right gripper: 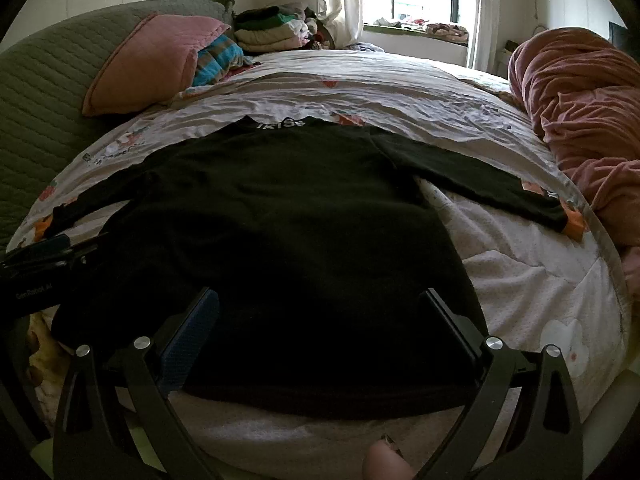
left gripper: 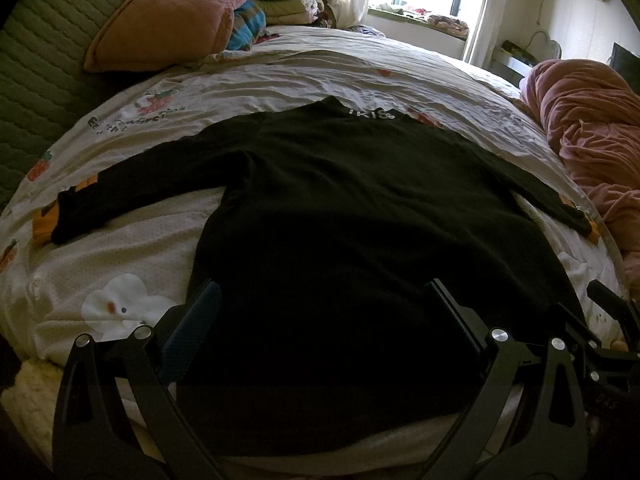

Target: Fold small clothes

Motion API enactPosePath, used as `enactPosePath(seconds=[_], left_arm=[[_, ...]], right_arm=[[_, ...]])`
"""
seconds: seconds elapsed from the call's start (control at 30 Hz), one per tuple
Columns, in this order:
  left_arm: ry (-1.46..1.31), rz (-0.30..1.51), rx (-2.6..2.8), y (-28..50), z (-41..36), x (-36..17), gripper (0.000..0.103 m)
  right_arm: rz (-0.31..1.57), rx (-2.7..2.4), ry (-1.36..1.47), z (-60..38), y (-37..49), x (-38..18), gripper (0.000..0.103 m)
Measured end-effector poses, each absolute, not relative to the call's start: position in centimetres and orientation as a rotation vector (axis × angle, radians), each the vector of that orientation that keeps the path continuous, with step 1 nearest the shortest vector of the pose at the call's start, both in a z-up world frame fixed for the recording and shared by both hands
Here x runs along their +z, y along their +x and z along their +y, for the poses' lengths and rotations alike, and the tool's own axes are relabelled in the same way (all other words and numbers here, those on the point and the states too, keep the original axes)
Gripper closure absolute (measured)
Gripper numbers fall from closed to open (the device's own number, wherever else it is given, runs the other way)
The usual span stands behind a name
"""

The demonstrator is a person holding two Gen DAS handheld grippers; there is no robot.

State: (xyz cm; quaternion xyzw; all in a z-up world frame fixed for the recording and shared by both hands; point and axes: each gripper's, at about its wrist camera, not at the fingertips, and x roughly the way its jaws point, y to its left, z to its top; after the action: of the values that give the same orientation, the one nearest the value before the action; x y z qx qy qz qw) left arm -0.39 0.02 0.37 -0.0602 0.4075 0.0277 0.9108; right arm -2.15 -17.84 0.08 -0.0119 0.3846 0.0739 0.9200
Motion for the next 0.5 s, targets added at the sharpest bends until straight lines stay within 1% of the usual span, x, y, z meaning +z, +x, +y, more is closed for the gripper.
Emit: enactPosePath(seconds=[0.5], left_arm=[[-0.118,0.837,0.058,-0.51,-0.01,0.4,0.009]], right_arm=[[0.781,0.155,-0.035,-17.65,-2.21,0.15,0.004]])
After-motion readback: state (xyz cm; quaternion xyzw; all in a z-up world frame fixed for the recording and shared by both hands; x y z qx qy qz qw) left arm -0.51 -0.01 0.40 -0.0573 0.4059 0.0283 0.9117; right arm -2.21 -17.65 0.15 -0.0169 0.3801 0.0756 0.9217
